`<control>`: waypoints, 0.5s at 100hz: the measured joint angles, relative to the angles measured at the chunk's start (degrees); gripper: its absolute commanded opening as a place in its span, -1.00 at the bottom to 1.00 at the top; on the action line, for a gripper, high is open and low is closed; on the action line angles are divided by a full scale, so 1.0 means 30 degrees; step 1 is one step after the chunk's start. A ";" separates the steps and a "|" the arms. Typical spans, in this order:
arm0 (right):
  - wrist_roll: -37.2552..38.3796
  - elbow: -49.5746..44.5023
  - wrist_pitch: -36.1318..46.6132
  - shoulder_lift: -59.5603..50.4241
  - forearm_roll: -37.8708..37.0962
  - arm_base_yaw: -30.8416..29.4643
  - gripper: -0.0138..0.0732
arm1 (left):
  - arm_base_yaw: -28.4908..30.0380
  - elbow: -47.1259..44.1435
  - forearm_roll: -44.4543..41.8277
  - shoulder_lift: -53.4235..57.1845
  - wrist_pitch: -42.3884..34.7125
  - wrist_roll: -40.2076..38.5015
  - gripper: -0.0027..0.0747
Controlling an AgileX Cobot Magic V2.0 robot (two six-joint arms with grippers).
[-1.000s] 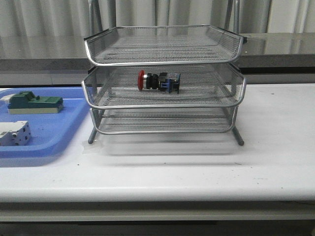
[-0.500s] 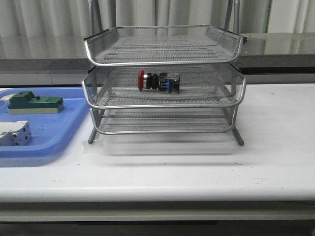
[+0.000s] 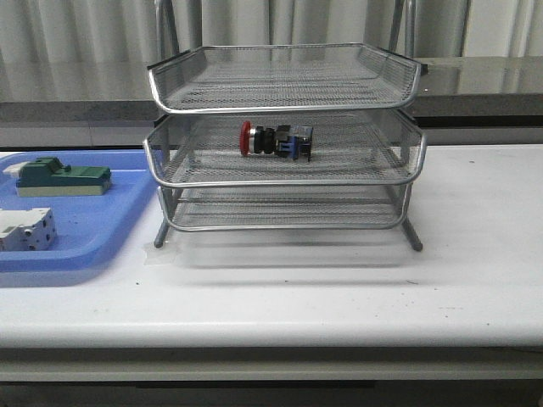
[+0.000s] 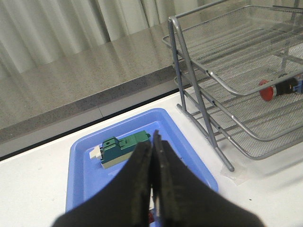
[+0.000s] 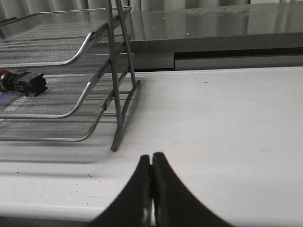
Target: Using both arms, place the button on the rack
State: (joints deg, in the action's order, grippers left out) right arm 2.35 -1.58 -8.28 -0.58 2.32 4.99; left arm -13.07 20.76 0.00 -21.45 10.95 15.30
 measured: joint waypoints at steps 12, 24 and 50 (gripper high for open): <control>0.0000 0.0000 0.0000 0.0000 0.0000 0.0000 -0.82 | 0.0034 -0.0413 -0.0165 0.0889 0.0000 -0.0838 -0.98; 0.0000 0.0000 0.0000 0.0000 0.0000 0.0000 -0.82 | 0.0582 -0.1151 -0.0853 0.2221 -0.0048 -0.2927 -0.98; 0.0000 0.0000 0.0030 0.0000 0.0000 0.0000 -0.82 | 0.3179 -0.3151 -0.1318 0.4683 -0.0048 -0.4789 -0.98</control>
State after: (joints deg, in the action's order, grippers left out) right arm 2.35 -1.58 -8.19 -0.58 2.32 4.99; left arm -3.53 11.30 -3.95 -7.41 10.80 0.93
